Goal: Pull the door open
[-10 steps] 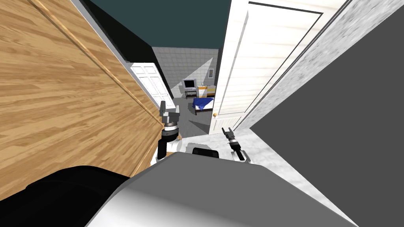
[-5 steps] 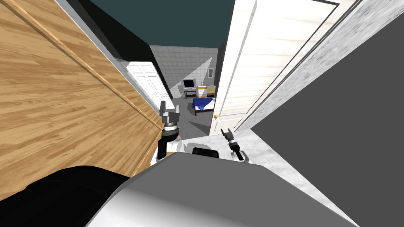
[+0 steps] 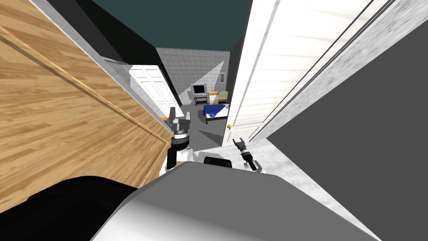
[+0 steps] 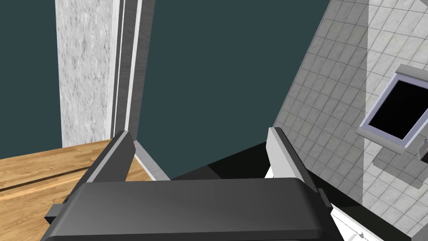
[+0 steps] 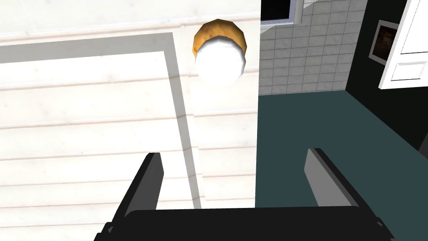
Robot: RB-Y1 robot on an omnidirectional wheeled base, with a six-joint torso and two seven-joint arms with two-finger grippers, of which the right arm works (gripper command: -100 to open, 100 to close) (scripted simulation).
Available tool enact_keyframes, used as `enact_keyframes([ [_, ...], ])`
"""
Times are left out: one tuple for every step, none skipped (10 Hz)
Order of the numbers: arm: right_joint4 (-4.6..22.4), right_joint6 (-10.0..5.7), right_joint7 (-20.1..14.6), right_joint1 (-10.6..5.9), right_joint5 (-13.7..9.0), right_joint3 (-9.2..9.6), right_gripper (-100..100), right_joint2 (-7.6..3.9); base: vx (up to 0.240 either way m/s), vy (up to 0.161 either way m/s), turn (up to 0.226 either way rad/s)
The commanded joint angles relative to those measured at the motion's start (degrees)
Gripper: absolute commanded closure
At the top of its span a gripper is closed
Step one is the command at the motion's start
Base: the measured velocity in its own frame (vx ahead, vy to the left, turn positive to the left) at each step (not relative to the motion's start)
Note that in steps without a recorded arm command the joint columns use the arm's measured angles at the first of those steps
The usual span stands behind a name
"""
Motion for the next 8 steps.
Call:
enact_keyframes([
  [1.45,-0.11,1.64,-0.38,0.75,-0.05,-100,-0.02,0.12,0.015,-0.027],
  [0.95,-0.19,0.98,-0.17,0.44,-0.05,-100,-0.07,0.05,0.006,-0.004],
  [2.68,-1.04,1.29,-0.58,-1.12,-0.01,-100,-1.37,0.027,0.111,0.131],
  [3.2,-1.3,1.33,-0.71,-1.62,0.0,-100,-1.77,0.052,0.186,0.081],
  [4.39,-1.9,1.43,-1.0,-2.8,0.03,-100,-2.73,0.063,0.172,0.095],
  [5.72,-2.57,1.54,-1.32,-4.1,0.07,-100,-3.78,0.095,0.144,0.154],
  [7.11,-3.28,1.65,-1.65,-5.48,0.11,-100,-4.89,0.182,0.145,0.145],
  [7.81,-3.64,1.72,-1.82,-6.17,0.13,-100,-5.45,0.187,0.117,0.081],
])
